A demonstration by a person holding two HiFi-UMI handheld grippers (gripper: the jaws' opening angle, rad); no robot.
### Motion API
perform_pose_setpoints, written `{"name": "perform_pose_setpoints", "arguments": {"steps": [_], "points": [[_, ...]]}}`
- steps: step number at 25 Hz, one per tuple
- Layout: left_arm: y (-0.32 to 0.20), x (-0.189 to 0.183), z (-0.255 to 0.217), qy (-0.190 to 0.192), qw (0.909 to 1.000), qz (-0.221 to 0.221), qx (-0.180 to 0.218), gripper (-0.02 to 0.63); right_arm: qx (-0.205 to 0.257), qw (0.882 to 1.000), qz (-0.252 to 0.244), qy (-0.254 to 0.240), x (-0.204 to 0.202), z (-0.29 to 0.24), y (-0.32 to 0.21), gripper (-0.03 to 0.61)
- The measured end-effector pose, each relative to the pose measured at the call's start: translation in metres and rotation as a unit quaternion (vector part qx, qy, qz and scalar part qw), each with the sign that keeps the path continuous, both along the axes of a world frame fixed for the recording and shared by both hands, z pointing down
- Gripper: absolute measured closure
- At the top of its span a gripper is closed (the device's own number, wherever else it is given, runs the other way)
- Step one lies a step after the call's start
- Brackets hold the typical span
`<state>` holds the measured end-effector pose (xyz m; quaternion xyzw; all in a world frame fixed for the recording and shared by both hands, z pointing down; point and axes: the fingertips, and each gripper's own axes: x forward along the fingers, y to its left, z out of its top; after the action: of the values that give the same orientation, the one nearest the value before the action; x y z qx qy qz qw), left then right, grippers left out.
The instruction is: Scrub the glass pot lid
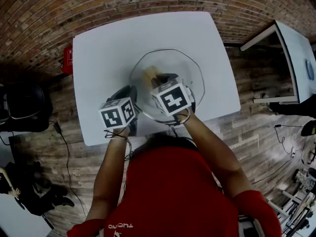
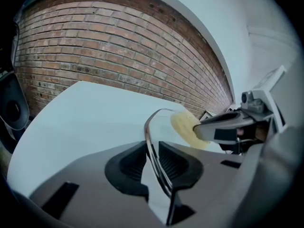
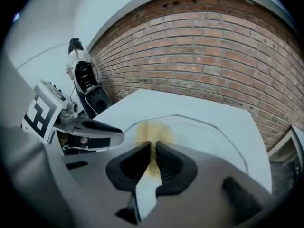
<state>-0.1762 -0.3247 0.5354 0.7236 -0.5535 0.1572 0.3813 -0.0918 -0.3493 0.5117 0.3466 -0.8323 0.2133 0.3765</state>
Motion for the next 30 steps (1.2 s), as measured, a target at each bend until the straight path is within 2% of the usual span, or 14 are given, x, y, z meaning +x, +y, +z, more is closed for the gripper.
{"name": "perform_pose_setpoints", "arguments": {"steps": [5,12,16,24,27,30], "points": [[0.003,0.001,0.0,0.004,1.0,0.0,0.0,0.525,-0.018,0.999,-0.039,0.007,-0.034,0.012,0.026,0.526],[0.003,0.0,0.0,0.004,1.0,0.002,0.0,0.525,-0.019,0.998,-0.033,0.045,-0.021,0.03,0.024,0.526],[0.002,-0.001,0.0,0.004,1.0,0.004,0.001,0.525,-0.018,0.997,-0.002,0.072,0.019,0.037,0.015,0.526],[0.003,0.0,0.0,0.004,1.0,0.007,0.0,0.525,-0.016,0.988,0.104,0.115,0.132,0.031,-0.009,0.526],[0.003,0.0,0.0,0.004,1.0,0.007,0.0,0.525,-0.007,0.985,0.129,0.116,0.155,0.025,-0.015,0.526],[0.003,0.0,0.0,0.003,1.0,0.007,-0.001,0.525,-0.01,0.984,0.137,0.114,0.161,0.023,-0.012,0.526]]}}
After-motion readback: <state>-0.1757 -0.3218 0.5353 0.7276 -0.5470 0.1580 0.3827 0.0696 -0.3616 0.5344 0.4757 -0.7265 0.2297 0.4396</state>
